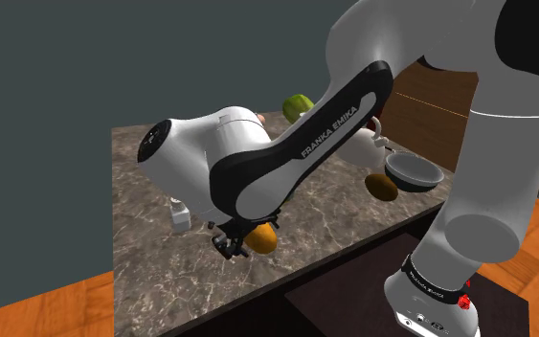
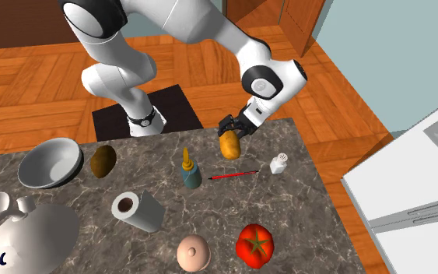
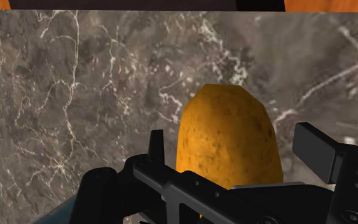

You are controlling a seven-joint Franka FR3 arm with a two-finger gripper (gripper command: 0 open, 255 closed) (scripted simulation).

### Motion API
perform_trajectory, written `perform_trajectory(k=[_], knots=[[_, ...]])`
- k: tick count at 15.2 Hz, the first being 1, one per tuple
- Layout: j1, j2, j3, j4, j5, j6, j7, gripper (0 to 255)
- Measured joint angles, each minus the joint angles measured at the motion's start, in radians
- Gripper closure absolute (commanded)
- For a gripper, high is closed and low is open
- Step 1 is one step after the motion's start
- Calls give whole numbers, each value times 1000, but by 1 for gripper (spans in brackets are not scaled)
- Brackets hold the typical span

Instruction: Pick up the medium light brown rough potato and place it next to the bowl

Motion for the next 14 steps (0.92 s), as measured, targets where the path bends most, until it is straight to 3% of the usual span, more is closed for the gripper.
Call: perform_trajectory(k=[3, 4, 14], knots=[[-1, -1, 0, -2, 0, 2, 0, 0], [-1, -1, 0, -2, 0, 2, 0, 255], [0, -2, 1, -2, 1, 0, 0, 255]])
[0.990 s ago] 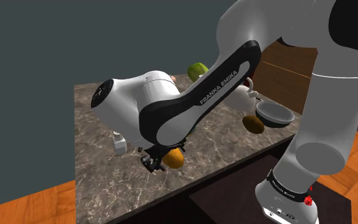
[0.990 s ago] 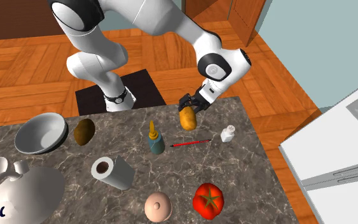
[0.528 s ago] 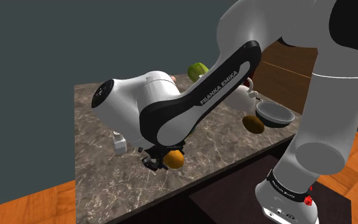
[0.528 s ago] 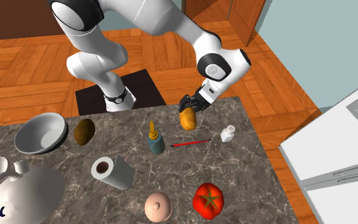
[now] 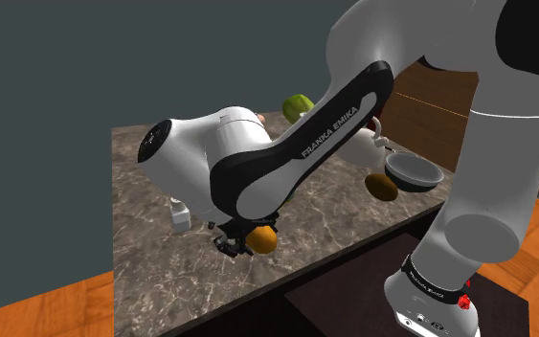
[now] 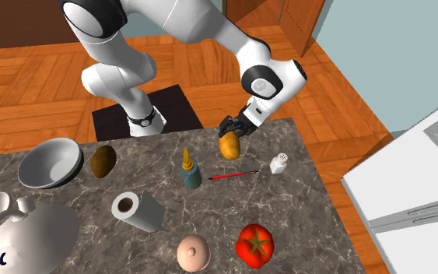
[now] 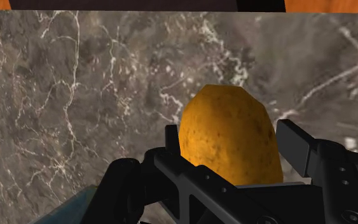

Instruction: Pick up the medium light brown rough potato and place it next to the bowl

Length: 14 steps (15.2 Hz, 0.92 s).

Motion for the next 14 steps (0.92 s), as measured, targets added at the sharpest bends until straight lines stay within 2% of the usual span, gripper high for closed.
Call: perform_trajectory(k=[14], knots=[[-27, -115, 26, 73, 78, -130, -87, 255]])
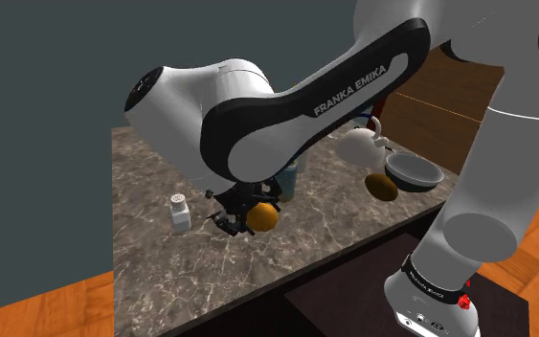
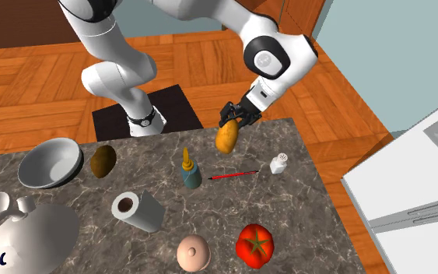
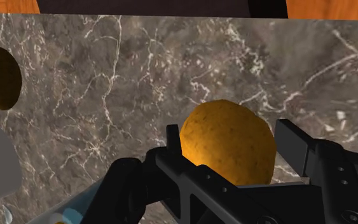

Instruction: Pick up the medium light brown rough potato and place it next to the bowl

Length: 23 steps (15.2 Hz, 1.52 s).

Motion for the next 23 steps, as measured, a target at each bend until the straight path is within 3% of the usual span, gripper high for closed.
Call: perform_trajectory(k=[15, 20, 23], knots=[[-16, -92, 6, 124, 53, -169, -83, 255], [-61, -309, -53, -32, 136, -125, -239, 255], [-60, -448, -118, -158, 175, -84, -339, 255]])
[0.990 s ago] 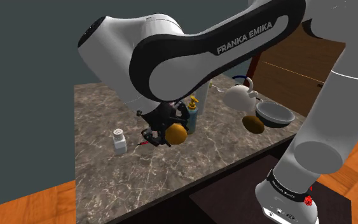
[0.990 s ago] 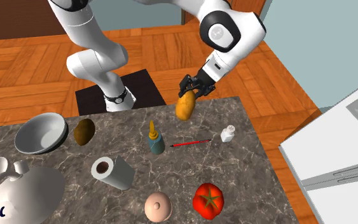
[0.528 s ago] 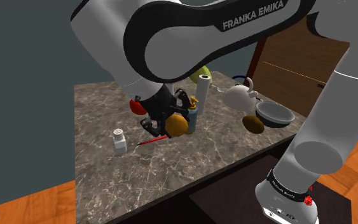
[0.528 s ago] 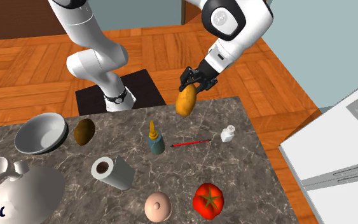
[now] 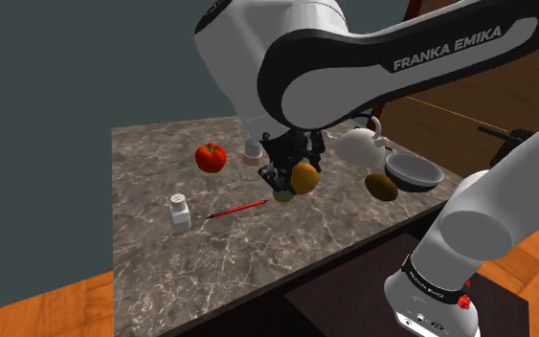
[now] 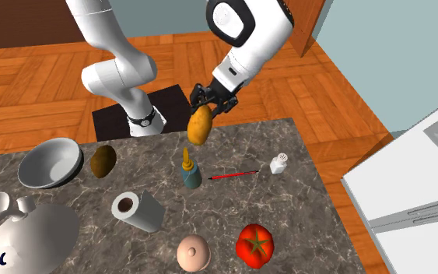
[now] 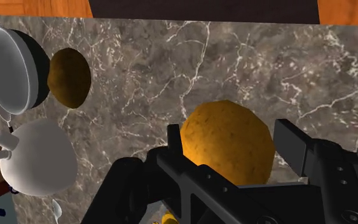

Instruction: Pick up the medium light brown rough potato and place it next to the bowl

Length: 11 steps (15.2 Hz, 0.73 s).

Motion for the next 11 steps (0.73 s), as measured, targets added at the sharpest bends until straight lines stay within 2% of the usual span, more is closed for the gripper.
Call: perform_trajectory(k=[5, 11], knots=[[24, -201, -121, -172, 18, 29, -150, 255], [42, -402, -269, -359, -28, 59, -309, 255]])
